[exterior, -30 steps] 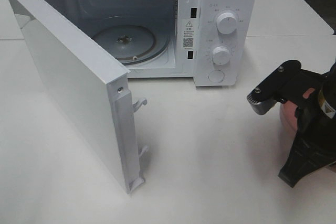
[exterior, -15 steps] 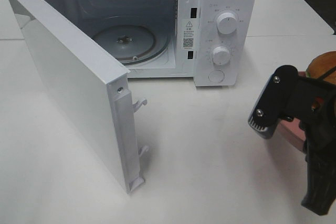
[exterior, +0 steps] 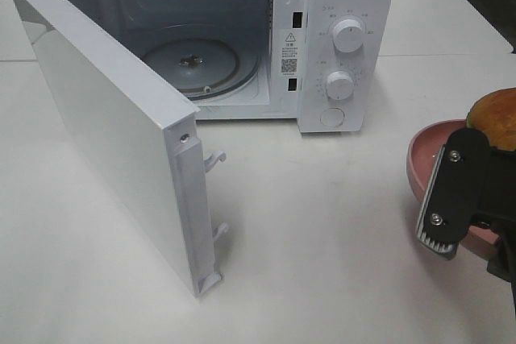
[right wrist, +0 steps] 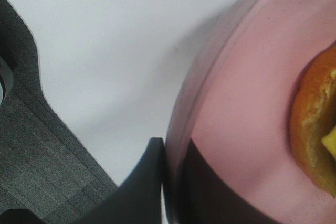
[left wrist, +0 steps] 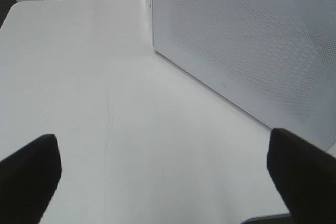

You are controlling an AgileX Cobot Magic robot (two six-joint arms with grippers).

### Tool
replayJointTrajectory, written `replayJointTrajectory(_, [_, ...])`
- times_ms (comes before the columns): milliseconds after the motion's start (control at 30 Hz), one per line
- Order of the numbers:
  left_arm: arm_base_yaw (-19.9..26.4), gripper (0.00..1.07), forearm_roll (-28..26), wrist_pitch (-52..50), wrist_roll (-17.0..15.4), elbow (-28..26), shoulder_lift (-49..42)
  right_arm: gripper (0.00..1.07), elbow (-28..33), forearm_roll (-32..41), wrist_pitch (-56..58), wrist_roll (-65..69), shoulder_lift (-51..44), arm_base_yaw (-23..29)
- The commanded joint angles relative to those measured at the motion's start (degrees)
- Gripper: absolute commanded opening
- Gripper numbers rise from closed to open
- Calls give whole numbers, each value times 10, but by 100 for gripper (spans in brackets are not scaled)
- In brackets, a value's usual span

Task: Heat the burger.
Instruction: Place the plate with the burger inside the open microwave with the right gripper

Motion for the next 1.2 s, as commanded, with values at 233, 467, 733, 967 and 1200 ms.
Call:
replayJointTrajectory(233, [-2,100,-6,-8,0,2,-6,0,2,-28,-13,-28,-38,1])
replayJointTrajectory(467, [-2,100,-6,-8,0,2,-6,0,36,-23,-18,-102,-96,1])
replayJointTrajectory(733, [-2,100,-6,-8,0,2,-6,0,60,-22,-17,-230,-146,1])
replayJointTrajectory(967, [-2,100,-6,-8,0,2,-6,0,60,-19,-17,-280,-153,1])
replayJointTrajectory(1200, [-2,100,-6,-8,0,2,-6,0,60,-19,-17,-321,-153,1])
